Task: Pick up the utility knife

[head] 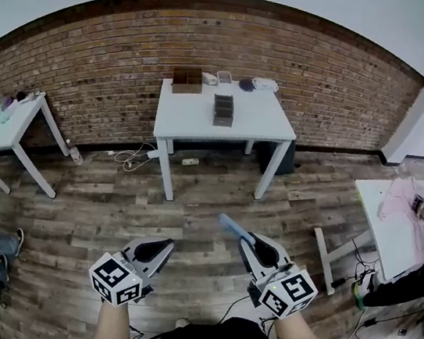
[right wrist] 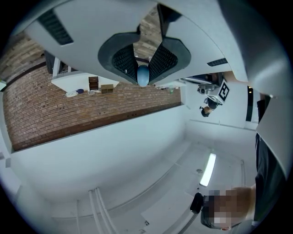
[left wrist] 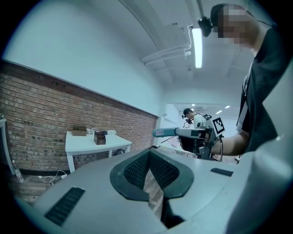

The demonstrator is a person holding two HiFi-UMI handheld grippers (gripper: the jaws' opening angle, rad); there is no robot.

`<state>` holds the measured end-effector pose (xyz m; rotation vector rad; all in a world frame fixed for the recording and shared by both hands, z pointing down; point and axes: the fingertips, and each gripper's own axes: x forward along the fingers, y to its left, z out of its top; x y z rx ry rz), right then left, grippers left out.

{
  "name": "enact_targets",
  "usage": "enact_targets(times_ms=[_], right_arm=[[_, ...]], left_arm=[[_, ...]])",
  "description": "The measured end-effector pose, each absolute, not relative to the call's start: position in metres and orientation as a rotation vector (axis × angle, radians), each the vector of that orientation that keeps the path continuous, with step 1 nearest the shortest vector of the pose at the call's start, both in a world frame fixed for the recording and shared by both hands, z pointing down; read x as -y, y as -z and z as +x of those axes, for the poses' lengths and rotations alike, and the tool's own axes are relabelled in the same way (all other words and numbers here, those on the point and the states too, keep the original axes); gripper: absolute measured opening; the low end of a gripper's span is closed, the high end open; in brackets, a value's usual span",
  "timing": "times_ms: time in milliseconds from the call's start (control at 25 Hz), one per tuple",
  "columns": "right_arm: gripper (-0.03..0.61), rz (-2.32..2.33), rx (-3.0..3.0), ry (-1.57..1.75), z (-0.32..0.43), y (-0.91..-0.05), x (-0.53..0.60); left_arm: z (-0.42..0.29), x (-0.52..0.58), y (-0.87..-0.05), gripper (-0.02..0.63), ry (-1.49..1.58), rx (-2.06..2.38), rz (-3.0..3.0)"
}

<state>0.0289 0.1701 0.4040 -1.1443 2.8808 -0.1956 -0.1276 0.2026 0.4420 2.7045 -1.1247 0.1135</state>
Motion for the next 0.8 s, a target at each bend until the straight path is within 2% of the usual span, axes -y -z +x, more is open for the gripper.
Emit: enact_targets(times_ms=[440,800], right_arm=[[0.069,-1.22,-2.856,0.183,0.09,-0.411,-0.163],[0.069,-1.2,-2.9,0.141,0.101,-0.411,-0.16]], left_arm=[[-0.086,-0.196,-0.43,-0.005,-0.122,1.206,2.692],[-0.063,-0.202,-0.435,-0.005,-0.178,1.21,2.683]])
